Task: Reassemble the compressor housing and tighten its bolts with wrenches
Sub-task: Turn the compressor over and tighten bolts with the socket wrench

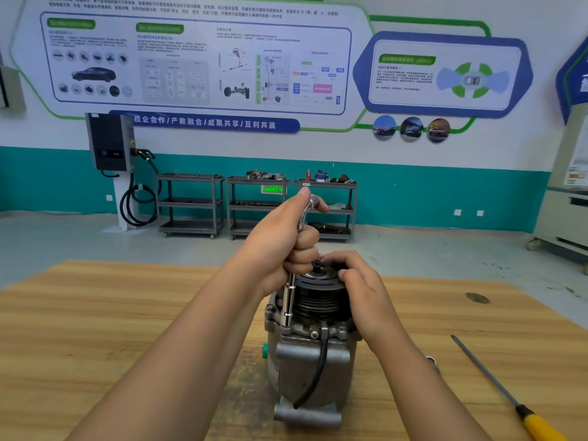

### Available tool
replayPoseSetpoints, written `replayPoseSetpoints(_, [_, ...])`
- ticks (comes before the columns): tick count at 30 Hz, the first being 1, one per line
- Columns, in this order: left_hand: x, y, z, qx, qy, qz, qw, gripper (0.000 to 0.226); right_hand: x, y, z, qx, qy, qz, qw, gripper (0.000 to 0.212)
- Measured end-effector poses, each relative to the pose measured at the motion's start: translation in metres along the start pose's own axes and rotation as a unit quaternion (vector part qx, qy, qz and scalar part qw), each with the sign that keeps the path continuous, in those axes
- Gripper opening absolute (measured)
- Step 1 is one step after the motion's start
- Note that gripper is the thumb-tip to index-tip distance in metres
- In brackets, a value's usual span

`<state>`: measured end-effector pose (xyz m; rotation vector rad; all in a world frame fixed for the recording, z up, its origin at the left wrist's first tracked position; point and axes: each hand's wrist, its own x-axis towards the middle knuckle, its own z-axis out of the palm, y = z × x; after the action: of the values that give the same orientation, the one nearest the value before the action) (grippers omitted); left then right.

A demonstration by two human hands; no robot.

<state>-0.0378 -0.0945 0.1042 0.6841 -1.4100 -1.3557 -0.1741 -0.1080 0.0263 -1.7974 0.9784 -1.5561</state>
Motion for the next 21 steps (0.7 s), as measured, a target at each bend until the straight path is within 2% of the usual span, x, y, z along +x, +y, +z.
replayPoseSetpoints(3, [-0.001, -0.001, -0.006, -0.027, -0.002, -0.005, 1.0, 0.034, 0.0, 0.0, 0.003, 0.003, 0.012, 0.001, 1.0, 0.032])
replayPoseSetpoints(8, [-0.012, -0.001, -0.019, -0.156, -0.013, 0.015, 0.988, 0.034, -0.001, -0.001, 0.003, 0.017, 0.017, 0.015, 1.0, 0.029])
replayPoseSetpoints(10, [-0.016, -0.001, -0.018, -0.16, -0.014, 0.036, 0.986, 0.032, -0.001, -0.001, 0.002, 0.009, 0.021, 0.016, 1.0, 0.035])
replayPoseSetpoints(13, [-0.02, 0.001, -0.009, -0.115, 0.005, 0.075, 0.991, 0.031, -0.001, -0.002, 0.003, 0.0, 0.021, 0.017, 1.0, 0.032])
replayPoseSetpoints(18, [-0.026, 0.029, -0.003, -0.222, -0.016, 0.12, 0.968, 0.031, -0.001, -0.002, 0.003, -0.002, 0.021, 0.021, 1.0, 0.03])
replayPoseSetpoints(21, [-0.039, 0.028, 0.006, -0.217, -0.039, 0.114, 0.969, 0.031, -0.002, -0.005, 0.002, -0.022, 0.018, 0.021, 0.999, 0.036])
